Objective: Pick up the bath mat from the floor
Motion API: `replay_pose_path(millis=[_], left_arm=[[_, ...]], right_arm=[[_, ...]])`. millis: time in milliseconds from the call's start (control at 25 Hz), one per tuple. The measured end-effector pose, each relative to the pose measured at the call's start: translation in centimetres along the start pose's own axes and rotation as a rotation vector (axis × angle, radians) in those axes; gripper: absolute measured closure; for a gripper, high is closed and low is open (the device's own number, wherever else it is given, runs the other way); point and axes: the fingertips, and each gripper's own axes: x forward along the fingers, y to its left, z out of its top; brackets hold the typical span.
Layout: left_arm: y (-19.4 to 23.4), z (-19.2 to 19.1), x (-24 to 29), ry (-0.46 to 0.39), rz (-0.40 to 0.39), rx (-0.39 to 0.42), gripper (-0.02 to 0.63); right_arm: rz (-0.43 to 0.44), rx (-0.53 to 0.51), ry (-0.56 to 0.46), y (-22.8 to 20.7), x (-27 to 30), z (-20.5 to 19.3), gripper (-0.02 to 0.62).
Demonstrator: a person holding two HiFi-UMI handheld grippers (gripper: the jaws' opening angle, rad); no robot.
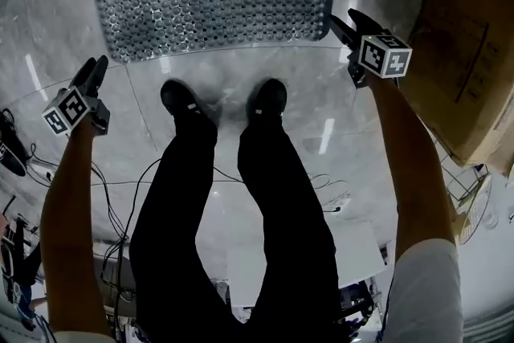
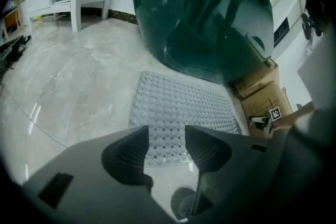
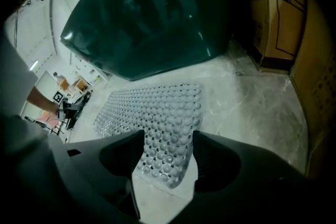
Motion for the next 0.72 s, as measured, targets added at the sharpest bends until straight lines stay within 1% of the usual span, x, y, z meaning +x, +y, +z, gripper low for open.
replay_pose_path(millis=[120, 200, 320, 400, 520, 600, 680, 720], left_arm=[[2.6, -0.4, 2.6, 0.038, 0.035, 0.029, 0.379], [4.3, -0.3, 4.2, 0.049, 0.065, 0.037, 0.370], [6.7, -0.2, 6.0, 0.071, 0.118, 0.054, 0.348], [7.7, -0.3, 7.6, 0.096, 0.129, 0.078, 0.345], [8.7, -0.5, 9.8, 0.135, 0.135, 0.117, 0.325], [9.3, -0.2, 10.6, 0.145, 0.158, 0.138, 0.325], [9.9, -0.1, 11.0, 0.149, 0.180, 0.141, 0.322], [10.1, 0.0, 11.2, 0.145, 0.183, 0.131, 0.322]], right_arm=[[-0.024, 0.010, 0.017, -2.3, 2.8, 0.5, 0.304], [-0.035, 0.022, 0.054, -3.6, 4.6, 0.6, 0.299], [-0.031, 0.008, 0.102, -4.3, 7.5, 0.1, 0.299], [-0.050, 0.002, 0.104, -4.9, 8.7, 0.0, 0.299], [-0.119, -0.001, 0.085, -6.2, 9.5, 0.1, 0.296], [-0.147, -0.004, 0.081, -6.9, 9.7, -0.2, 0.291], [-0.139, 0.010, 0.089, -7.2, 9.9, -1.1, 0.288], [-0.125, 0.020, 0.096, -7.2, 10.1, -1.6, 0.288]])
